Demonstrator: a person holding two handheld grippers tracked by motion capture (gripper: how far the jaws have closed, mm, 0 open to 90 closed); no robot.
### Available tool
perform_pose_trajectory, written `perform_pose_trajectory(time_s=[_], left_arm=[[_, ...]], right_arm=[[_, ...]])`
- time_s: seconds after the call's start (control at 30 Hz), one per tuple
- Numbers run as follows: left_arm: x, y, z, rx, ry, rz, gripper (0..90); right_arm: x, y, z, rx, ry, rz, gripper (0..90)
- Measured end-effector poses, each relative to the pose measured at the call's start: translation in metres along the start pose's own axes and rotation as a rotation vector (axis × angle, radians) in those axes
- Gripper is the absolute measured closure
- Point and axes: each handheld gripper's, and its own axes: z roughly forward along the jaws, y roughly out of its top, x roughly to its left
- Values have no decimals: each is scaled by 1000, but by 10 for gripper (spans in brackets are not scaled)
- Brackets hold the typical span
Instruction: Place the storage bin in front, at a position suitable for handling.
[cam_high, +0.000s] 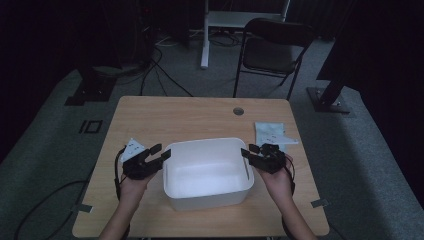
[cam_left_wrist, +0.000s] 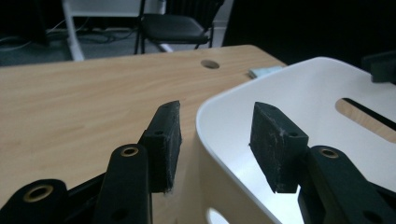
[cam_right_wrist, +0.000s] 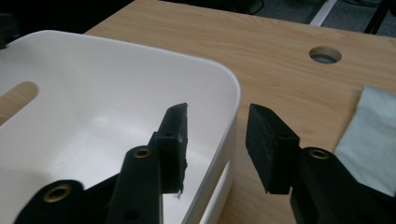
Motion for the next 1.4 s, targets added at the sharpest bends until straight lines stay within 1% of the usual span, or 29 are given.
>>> perform_pose_trajectory(time_s=[0.03,0.07,0.13,0.17,0.2,0.27,0.33,0.4,0.47,0.53,0.57,0.63,0.7,0.77,0.83,0.9,1.0,1.13,1.27,1.3,1.4], left_arm=[[3,1,2,-2,-24,-4,532],[5,2,5,1,-35,-6,510],[9,4,9,19,-37,-1,510],[10,4,11,22,-41,-7,510],[11,4,14,29,-37,-5,510],[13,5,17,36,-47,-4,512],[14,4,21,51,-47,5,519],[14,4,23,62,-52,15,550],[14,3,25,69,-56,13,570],[14,2,27,71,-57,6,628],[15,2,27,71,-59,1,643],[14,1,28,79,-65,10,679],[13,0,29,84,-66,18,703],[12,0,29,84,-69,23,742],[10,0,28,85,-56,34,756],[10,-1,27,80,-54,29,757],[7,-3,25,74,-44,32,756],[4,-5,22,72,-29,30,754],[-2,-5,19,88,-4,61,750],[-3,-5,18,88,1,64,749],[-6,-7,16,88,13,65,743]], right_arm=[[1,-3,-3,-2,7,6,566],[3,-6,-6,0,23,15,557],[8,-13,-10,6,25,11,556],[10,-16,-12,9,29,9,559],[12,-18,-14,10,30,7,564],[15,-22,-19,-1,26,5,566],[17,-24,-22,-4,29,12,589],[19,-27,-25,-11,17,7,625],[20,-29,-26,-12,12,9,632],[21,-31,-26,-8,1,7,663],[20,-32,-26,-8,2,8,663],[19,-33,-26,0,8,20,663],[18,-33,-24,10,-2,18,675],[17,-33,-23,15,3,20,690],[17,-32,-22,18,-1,13,699],[17,-30,-22,19,-9,10,714],[14,-27,-20,22,-12,9,735],[10,-23,-16,26,-22,-4,750],[5,-17,-11,42,-18,-11,765],[4,-16,-10,44,-19,-17,769],[0,-12,-6,49,-12,-11,780]])
